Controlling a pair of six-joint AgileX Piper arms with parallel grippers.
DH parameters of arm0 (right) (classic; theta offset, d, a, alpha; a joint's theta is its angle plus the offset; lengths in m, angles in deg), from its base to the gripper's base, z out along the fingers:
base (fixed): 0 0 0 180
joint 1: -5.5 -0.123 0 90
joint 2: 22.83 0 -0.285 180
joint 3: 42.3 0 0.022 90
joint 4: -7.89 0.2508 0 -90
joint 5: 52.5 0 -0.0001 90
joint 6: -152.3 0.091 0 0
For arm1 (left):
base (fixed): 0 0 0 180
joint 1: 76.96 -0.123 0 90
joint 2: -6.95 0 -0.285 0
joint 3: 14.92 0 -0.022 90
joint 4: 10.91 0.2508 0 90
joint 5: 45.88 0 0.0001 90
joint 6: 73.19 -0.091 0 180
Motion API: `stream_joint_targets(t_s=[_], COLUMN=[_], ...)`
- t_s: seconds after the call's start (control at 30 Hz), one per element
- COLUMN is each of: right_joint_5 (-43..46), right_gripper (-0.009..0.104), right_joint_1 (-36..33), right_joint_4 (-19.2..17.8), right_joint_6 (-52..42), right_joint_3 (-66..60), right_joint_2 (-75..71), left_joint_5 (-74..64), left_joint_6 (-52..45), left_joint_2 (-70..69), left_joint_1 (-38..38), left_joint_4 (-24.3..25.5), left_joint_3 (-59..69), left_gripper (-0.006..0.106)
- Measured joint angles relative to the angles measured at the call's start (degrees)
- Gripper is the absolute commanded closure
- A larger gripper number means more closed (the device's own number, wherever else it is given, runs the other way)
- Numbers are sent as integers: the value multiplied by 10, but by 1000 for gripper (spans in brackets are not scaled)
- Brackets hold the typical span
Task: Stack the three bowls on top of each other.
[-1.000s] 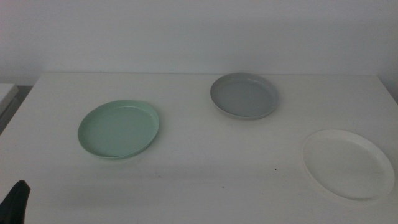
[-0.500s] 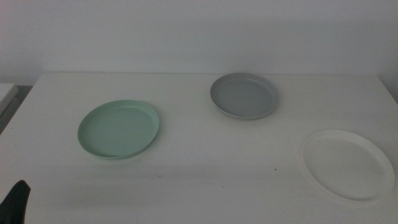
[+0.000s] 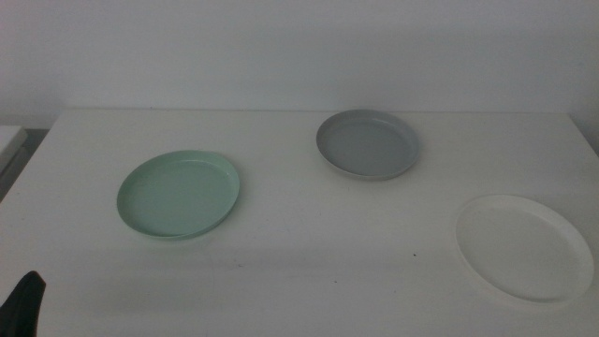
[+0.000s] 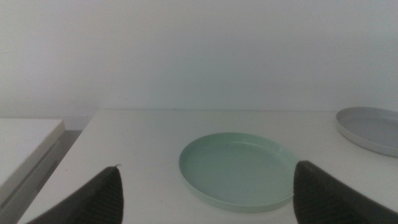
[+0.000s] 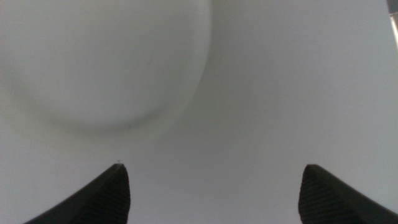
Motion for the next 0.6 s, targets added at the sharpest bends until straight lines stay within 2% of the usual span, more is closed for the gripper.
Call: stream_joint_targets(t_s=[0.1, 0.23, 0.6], right_joint_5=[15, 43, 105], right_gripper=[2, 3, 21], right_joint_1=[32, 41, 38], right_joint_4=[18, 27, 30], right_joint_6=[-19, -28, -41], right_joint_3=[44, 88, 127], right_joint_2=[80, 172, 295], left_joint_5=[0, 0, 0], left_joint_6=[0, 0, 0], left_joint_2=[0, 0, 0], left_joint_1=[0, 0, 0], left_joint_4=[0, 0, 0], left_joint_3=[0, 0, 0], left_gripper=[7, 7, 7])
